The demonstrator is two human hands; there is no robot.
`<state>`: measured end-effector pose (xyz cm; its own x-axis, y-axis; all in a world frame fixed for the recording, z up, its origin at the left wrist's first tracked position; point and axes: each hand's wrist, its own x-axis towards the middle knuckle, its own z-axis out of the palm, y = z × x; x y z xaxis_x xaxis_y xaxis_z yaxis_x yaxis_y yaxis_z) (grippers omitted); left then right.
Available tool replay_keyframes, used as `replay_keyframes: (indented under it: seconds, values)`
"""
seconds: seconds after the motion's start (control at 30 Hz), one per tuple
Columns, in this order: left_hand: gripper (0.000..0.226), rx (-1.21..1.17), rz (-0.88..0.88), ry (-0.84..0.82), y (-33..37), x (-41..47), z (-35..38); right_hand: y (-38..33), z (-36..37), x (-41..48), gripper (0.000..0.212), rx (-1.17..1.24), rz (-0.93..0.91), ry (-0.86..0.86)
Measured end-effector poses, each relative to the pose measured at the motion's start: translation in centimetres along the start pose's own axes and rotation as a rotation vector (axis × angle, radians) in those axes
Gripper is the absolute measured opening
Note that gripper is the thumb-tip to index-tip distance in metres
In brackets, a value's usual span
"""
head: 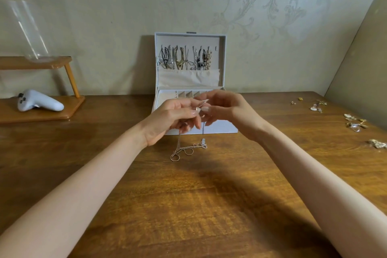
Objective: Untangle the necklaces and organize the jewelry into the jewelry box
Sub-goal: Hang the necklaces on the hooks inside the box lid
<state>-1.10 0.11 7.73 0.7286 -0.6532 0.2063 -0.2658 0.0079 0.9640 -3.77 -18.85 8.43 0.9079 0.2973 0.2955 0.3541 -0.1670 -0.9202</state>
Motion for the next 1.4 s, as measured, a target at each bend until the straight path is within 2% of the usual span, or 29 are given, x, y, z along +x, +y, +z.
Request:
replay_keyframes:
  seconds: [0.13, 0.27, 0.37, 0.5, 0.6, 0.7, 1.0, 1.2, 1.3, 1.4]
  values:
    - [0.031, -0.07, -0.01, -0.021, 0.0, 0.0, -0.2, 0.4, -0.5, -0.1, 0.014, -0.048, 0.003, 0.07]
    - [0.021, 0.028, -0.064, 0.032, 0.0, 0.1, -0.5, 1.0, -0.9, -0.1, 0.017, -0.083, 0.006, 0.126]
    - [0.013, 0.268, -0.08, 0.156, -0.4, 0.5, -0.6, 1.2, -1.0, 0.0, 0.012, -0.125, 0.032, 0.141]
    - [0.006, 0.605, 0.042, 0.292, -0.8, 0.7, -0.6, 1.2, -0.8, -0.1, 0.013, -0.174, 0.062, 0.12]
    - [0.005, 0.719, 0.134, 0.341, -0.7, 0.7, -0.5, 1.0, -0.6, -0.1, 0.013, -0.176, 0.069, 0.113]
    - [0.005, 0.609, 0.132, 0.317, -0.6, 0.8, -0.7, 1.0, -0.4, -0.2, 0.011, -0.174, 0.089, 0.107]
    - [0.017, 0.145, -0.043, 0.158, -0.5, 0.7, 0.1, 0.7, -0.3, -0.1, 0.009, -0.116, 0.084, 0.085]
    - [0.009, 0.104, -0.018, 0.16, -0.5, 0.5, -0.2, 0.6, -0.4, 0.0, 0.016, 0.034, 0.109, 0.056]
    - [0.013, 0.182, -0.055, 0.135, -0.6, 0.4, -0.8, 0.9, -0.7, 0.2, 0.022, 0.183, 0.105, 0.099]
    - [0.022, 0.242, -0.076, 0.144, -0.4, 0.4, -1.0, 1.3, -1.4, 0.3, 0.015, 0.249, 0.11, 0.111]
